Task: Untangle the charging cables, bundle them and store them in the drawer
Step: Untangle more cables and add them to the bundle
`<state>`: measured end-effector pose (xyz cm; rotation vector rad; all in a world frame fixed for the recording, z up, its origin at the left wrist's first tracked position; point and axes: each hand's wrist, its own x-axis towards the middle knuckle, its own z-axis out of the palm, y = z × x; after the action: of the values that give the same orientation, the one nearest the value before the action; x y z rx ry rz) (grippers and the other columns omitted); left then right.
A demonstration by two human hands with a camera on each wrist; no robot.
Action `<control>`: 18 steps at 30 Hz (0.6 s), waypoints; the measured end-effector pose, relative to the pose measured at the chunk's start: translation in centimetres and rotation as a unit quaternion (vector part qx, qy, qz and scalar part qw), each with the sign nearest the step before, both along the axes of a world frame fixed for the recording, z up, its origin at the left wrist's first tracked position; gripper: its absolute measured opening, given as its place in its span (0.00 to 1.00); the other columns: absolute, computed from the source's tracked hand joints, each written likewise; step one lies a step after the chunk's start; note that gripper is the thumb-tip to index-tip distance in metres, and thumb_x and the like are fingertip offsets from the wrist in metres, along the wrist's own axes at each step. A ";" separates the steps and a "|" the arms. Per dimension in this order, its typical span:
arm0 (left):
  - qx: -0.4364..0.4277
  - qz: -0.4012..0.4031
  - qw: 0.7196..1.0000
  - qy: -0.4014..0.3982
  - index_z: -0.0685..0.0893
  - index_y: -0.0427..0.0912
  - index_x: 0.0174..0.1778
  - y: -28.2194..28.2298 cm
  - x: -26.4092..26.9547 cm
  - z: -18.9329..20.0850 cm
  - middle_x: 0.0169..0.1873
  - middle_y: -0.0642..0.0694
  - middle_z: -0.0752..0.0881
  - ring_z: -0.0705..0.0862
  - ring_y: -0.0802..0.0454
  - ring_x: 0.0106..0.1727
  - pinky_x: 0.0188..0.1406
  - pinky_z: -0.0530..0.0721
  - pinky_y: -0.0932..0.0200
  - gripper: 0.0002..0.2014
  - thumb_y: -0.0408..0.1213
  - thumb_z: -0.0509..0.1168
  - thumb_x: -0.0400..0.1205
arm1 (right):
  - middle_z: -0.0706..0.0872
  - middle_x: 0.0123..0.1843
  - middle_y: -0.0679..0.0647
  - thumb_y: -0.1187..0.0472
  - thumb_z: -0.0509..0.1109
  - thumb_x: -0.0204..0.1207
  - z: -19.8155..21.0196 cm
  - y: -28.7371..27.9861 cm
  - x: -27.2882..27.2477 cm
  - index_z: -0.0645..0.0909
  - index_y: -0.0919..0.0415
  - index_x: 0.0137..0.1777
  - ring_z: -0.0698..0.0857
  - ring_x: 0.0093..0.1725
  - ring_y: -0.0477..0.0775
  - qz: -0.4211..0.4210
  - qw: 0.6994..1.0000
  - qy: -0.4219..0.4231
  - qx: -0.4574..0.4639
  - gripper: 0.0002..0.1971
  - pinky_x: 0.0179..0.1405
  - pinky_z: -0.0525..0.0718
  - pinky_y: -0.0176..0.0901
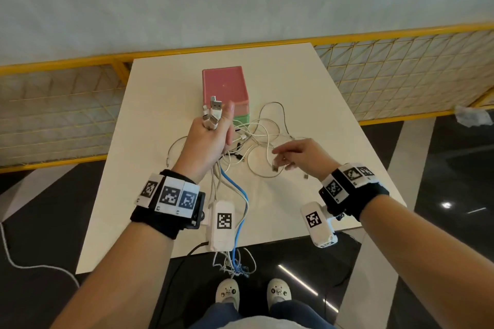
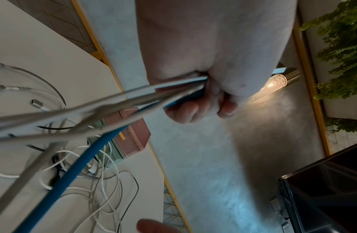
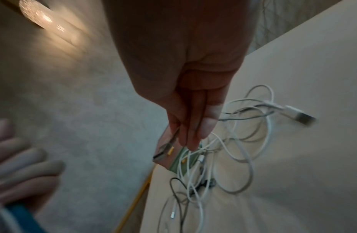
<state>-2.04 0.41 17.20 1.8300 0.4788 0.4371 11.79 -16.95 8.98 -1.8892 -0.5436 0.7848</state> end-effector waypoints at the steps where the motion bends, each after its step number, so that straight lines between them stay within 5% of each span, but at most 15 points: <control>1: -0.008 -0.003 1.000 -0.008 0.75 0.38 0.21 0.1 0.0 -0.1 0.20 0.38 0.75 0.75 0.49 0.23 0.28 0.76 0.62 0.33 0.57 0.54 0.87 | 0.90 0.35 0.54 0.78 0.61 0.75 0.6 0.2 -0.2 0.86 0.66 0.49 0.89 0.37 0.45 0.010 1.000 -0.013 0.014 0.14 0.38 0.85 0.35; 4: -0.070 -0.015 0.997 -0.022 0.84 0.45 0.25 0.1 0.1 -0.3 0.21 0.40 0.67 0.66 0.49 0.20 0.21 0.66 0.62 0.29 0.56 0.53 0.87 | 0.91 0.37 0.52 0.71 0.72 0.73 2.5 0.7 -0.8 0.87 0.66 0.50 0.87 0.38 0.43 0.020 0.997 -0.054 0.050 0.07 0.41 0.84 0.35; 6: -0.080 -0.026 0.996 -0.028 0.90 0.47 0.37 0.1 0.2 -0.6 0.24 0.44 0.66 0.62 0.53 0.21 0.19 0.61 0.64 0.25 0.54 0.53 0.88 | 0.89 0.42 0.54 0.65 0.74 0.74 3.6 1.3 -1.3 0.88 0.62 0.45 0.88 0.38 0.47 -0.005 0.995 -0.071 0.077 0.03 0.44 0.86 0.40; 10: -0.044 -0.051 0.997 -0.033 0.87 0.53 0.61 -0.1 0.4 -0.9 0.26 0.50 0.68 0.64 0.56 0.23 0.22 0.64 0.64 0.18 0.52 0.53 0.89 | 0.84 0.46 0.55 0.63 0.67 0.80 5.5 2.9 -2.4 0.81 0.60 0.44 0.91 0.38 0.57 -0.025 0.990 -0.013 0.141 0.04 0.42 0.91 0.47; 12: -0.050 -0.050 0.997 -0.018 0.85 0.45 0.65 -0.5 0.6 -1.0 0.25 0.56 0.67 0.65 0.57 0.23 0.22 0.66 0.67 0.20 0.52 0.54 0.89 | 0.87 0.43 0.59 0.63 0.62 0.83 6.1 3.6 -2.9 0.77 0.62 0.47 0.91 0.40 0.62 -0.013 0.987 0.019 0.161 0.05 0.42 0.90 0.50; 13: -0.055 -0.048 0.997 -0.012 0.82 0.34 0.63 -0.8 0.8 -0.9 0.19 0.53 0.72 0.65 0.56 0.22 0.22 0.67 0.69 0.23 0.51 0.55 0.88 | 0.87 0.42 0.60 0.62 0.61 0.84 6.3 3.9 -3.2 0.76 0.63 0.47 0.91 0.40 0.63 -0.011 0.985 0.027 0.172 0.06 0.42 0.90 0.50; 14: -0.049 -0.049 0.998 -0.011 0.80 0.28 0.60 -1.0 0.9 -0.9 0.23 0.63 0.64 0.67 0.54 0.21 0.23 0.70 0.71 0.23 0.48 0.57 0.88 | 0.88 0.42 0.61 0.62 0.60 0.84 6.4 4.3 -3.4 0.76 0.64 0.48 0.91 0.40 0.63 -0.010 0.983 0.030 0.180 0.07 0.41 0.90 0.49; 15: -0.033 -0.047 0.998 -0.016 0.84 0.30 0.58 -1.2 1.1 -0.9 0.43 0.55 0.82 0.72 0.53 0.22 0.27 0.73 0.72 0.20 0.46 0.59 0.88 | 0.89 0.42 0.62 0.61 0.60 0.84 6.5 4.6 -3.6 0.76 0.64 0.48 0.91 0.41 0.63 -0.008 0.982 0.032 0.187 0.07 0.41 0.91 0.48; 16: -0.015 -0.041 0.999 -0.024 0.88 0.39 0.55 -1.1 1.2 -0.9 0.24 0.59 0.87 0.77 0.58 0.25 0.32 0.76 0.71 0.14 0.45 0.62 0.87 | 0.89 0.43 0.62 0.61 0.60 0.84 6.6 4.8 -3.8 0.77 0.64 0.48 0.91 0.41 0.63 -0.006 0.981 0.033 0.191 0.08 0.41 0.90 0.47; 18: -0.007 -0.006 0.999 -0.042 0.89 0.50 0.45 -0.7 1.5 -0.9 0.21 0.61 0.83 0.79 0.65 0.26 0.33 0.77 0.65 0.10 0.46 0.64 0.85 | 0.89 0.44 0.62 0.62 0.60 0.84 6.3 4.9 -4.1 0.77 0.63 0.46 0.91 0.40 0.61 0.012 0.982 0.027 0.186 0.08 0.42 0.90 0.46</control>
<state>-0.59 -0.25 16.30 1.7920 0.4125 0.4985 7.71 -12.03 15.28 -1.5145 -0.6322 0.6940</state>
